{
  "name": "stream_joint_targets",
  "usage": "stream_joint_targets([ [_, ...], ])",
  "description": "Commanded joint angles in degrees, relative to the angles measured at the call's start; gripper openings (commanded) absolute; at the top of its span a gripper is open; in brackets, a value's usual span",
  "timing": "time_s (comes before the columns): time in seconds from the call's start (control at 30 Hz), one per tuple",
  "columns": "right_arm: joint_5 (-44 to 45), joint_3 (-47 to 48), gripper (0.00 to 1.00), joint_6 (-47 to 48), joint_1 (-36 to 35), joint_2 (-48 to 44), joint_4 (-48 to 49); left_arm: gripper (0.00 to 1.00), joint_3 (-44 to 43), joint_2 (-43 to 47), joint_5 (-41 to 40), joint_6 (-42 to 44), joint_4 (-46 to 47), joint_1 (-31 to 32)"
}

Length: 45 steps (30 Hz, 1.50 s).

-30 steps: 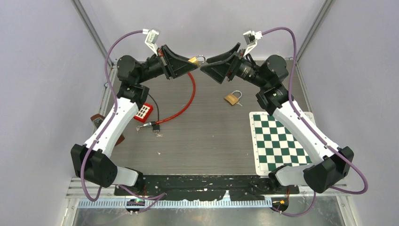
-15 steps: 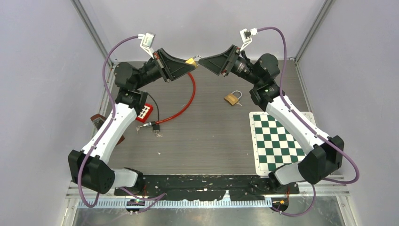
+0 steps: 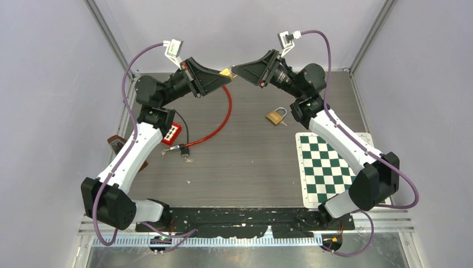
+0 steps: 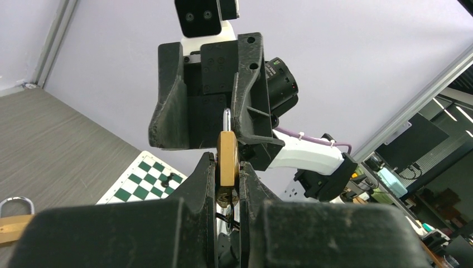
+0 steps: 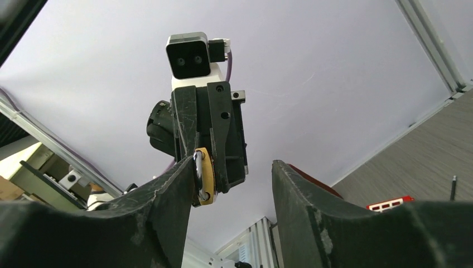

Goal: Lock with the key
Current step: Lock the lock.

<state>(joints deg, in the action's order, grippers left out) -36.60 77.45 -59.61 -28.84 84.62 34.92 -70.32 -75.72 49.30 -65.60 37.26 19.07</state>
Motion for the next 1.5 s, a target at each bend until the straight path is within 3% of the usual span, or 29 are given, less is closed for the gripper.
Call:
stream_joint_targets([
  [0.0, -1.91, 3.97, 0.52, -1.72, -0.42, 0.93, 3.48, 0.00, -0.09, 0.51, 0.31, -0.35, 5.22, 0.13],
  [0.37, -3.37, 5.20, 0.07, -0.32, -0.43, 1.41, 2.24, 0.01, -0.15, -0.27, -0.25, 0.43, 4.34, 0.18],
  [0.4, -3.23, 5.14, 0.06, 0.03, -0.47, 1.14, 2.32, 0.10, -0.28, -0.29, -0.30, 0.58, 4.10, 0.18],
  [0.43, -3.18, 5.03, 0.05, 0.97, -0.45, 0.89, 2.16, 0.31, -0.18, -0.21, -0.33, 0.83, 3.87, 0.18],
  [0.47, -2.68, 5.01, 0.05, 1.60, -0.34, 0.46, 1.16, 0.43, -0.08, -0.09, -0.44, 1.18, 3.72, 0.18],
  [0.53, -1.98, 5.18, 0.05, 4.34, -0.34, -0.75, -0.95, 0.57, 0.53, 0.69, -0.36, 2.88, 3.44, 0.18],
  [0.6, -1.90, 5.59, 0.05, 7.50, -0.27, -2.05, -2.55, 0.63, 0.66, 1.64, -0.58, 6.10, 0.56, 0.03],
  [0.87, -1.76, 5.13, 0.05, 12.22, 0.80, -5.02, -4.52, 0.65, 1.54, 3.81, 0.62, 15.02, -10.45, -1.31],
  [1.03, -1.94, 3.88, 0.05, 12.03, 1.57, -5.87, -4.21, 0.49, 1.96, 4.03, 5.37, 15.44, -9.37, -2.98],
  [1.13, -2.17, 2.83, 0.05, 11.81, 1.63, -6.09, -4.25, 0.46, 1.29, 4.23, 6.57, 15.90, -9.78, -3.40],
  [1.2, -2.41, 2.41, 0.05, 11.59, 1.61, -6.01, -4.25, 0.47, 1.13, 4.17, 6.34, 16.10, -9.83, -3.43],
  [1.33, -2.94, 2.49, 0.05, 11.45, 1.59, -5.82, -4.17, 0.61, 1.26, 3.86, 4.04, 15.42, -9.35, -3.43],
  [1.47, -3.41, 2.61, 0.05, 11.53, 1.61, -5.74, -4.19, 0.64, 1.26, 3.42, 4.01, 14.02, -6.99, -3.30],
])
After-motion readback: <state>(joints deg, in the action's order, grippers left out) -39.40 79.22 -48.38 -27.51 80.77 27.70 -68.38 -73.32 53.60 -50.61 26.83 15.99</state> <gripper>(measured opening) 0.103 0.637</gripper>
